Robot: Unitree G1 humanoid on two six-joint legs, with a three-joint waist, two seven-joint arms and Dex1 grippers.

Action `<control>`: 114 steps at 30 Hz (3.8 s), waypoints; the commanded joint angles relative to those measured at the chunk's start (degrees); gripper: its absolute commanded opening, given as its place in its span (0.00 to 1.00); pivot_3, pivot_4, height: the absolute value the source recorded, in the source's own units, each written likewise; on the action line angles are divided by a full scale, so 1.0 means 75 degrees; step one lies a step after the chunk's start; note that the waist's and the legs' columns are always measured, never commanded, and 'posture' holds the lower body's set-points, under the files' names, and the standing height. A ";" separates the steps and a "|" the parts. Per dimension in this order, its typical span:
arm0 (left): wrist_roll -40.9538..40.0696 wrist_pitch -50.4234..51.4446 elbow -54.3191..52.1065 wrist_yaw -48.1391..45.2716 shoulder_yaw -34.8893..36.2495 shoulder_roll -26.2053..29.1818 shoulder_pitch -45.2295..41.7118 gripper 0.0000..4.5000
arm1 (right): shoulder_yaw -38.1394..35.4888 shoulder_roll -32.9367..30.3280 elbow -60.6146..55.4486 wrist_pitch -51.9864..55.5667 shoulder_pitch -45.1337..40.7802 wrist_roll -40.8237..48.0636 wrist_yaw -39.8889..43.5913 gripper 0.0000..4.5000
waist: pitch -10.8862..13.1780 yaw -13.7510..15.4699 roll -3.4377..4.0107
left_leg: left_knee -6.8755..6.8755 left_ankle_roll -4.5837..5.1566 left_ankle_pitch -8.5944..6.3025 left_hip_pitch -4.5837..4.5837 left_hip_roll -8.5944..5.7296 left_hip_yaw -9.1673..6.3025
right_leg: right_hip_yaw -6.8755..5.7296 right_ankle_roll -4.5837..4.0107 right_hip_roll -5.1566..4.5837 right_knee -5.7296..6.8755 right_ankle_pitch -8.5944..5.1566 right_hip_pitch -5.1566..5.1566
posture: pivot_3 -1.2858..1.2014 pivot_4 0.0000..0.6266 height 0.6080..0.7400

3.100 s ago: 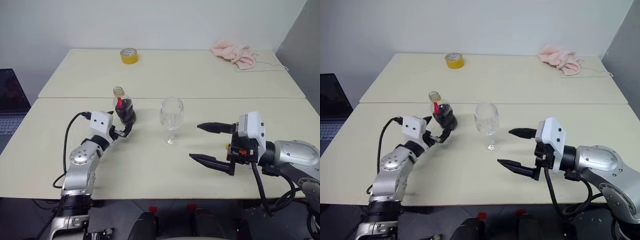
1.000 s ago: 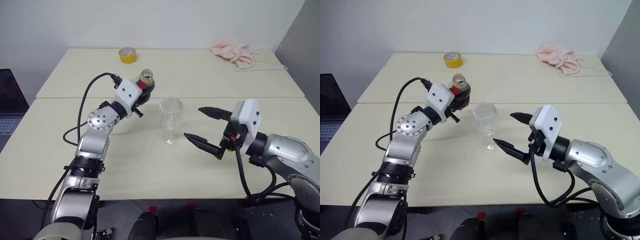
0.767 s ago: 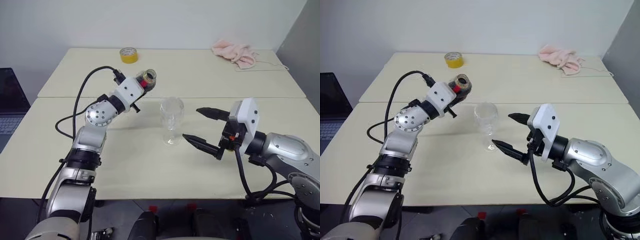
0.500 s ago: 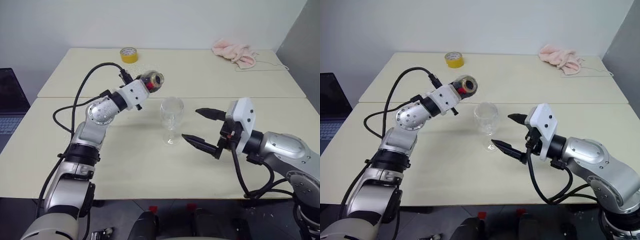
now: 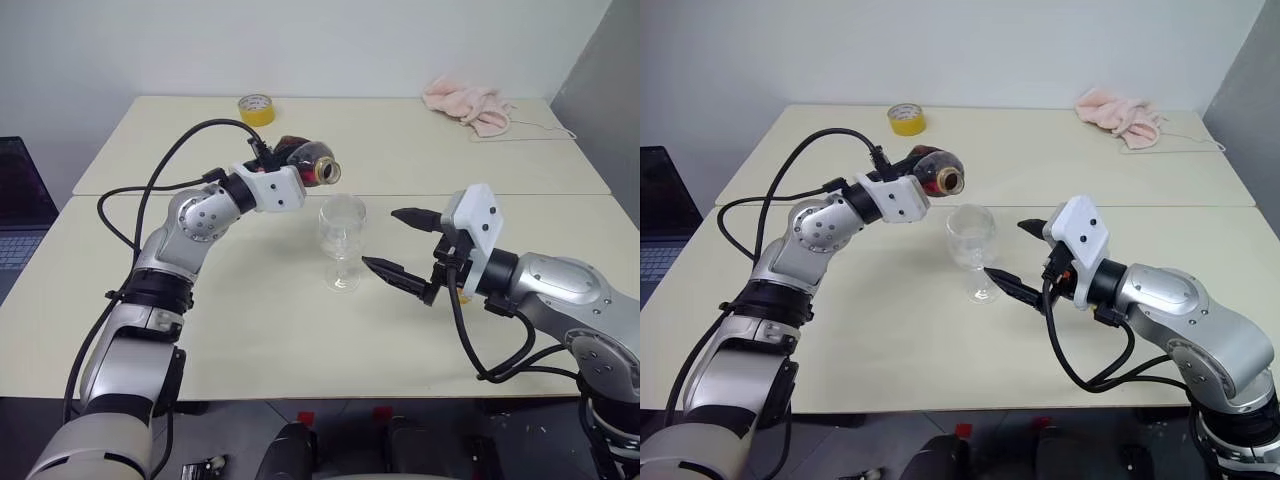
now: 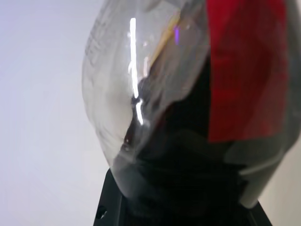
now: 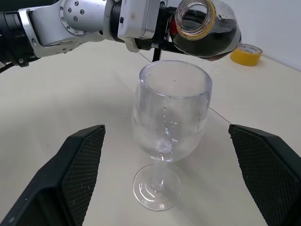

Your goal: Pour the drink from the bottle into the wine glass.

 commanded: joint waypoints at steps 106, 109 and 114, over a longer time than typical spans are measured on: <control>0.2597 -0.1940 0.1783 0.3142 -0.1196 0.0910 -0.1987 0.16 | -0.0106 0.0017 -0.0498 0.0129 -0.0117 0.0230 0.0369 1.00 | 0.0000 -0.0080 -0.0001 | 0.0022 0.0003 0.0001 -0.0036 -0.0083 -0.0001 | 0.0020 0.0003 -0.0026 0.0107 -0.0002 -0.0082 | 0.52 0.24 1.00; 0.2594 -0.1933 0.1785 0.3146 -0.1196 0.0917 -0.1976 0.16 | -0.0100 0.0021 -0.0501 0.0129 -0.0117 0.0232 0.0362 1.00 | 0.0000 -0.0081 -0.0001 | 0.0023 0.0002 0.0001 -0.0036 -0.0083 -0.0001 | 0.0020 0.0003 -0.0026 0.0108 -0.0002 -0.0082 | 0.52 0.24 1.00; 0.2586 -0.1917 0.1807 0.3148 -0.1198 0.0922 -0.1967 0.16 | -0.0096 0.0020 -0.0488 0.0125 -0.0123 0.0227 0.0359 1.00 | 0.0000 -0.0084 0.0000 | 0.0023 0.0002 0.0001 -0.0036 -0.0083 -0.0001 | 0.0020 0.0003 -0.0026 0.0108 -0.0002 -0.0083 | 0.52 0.24 1.00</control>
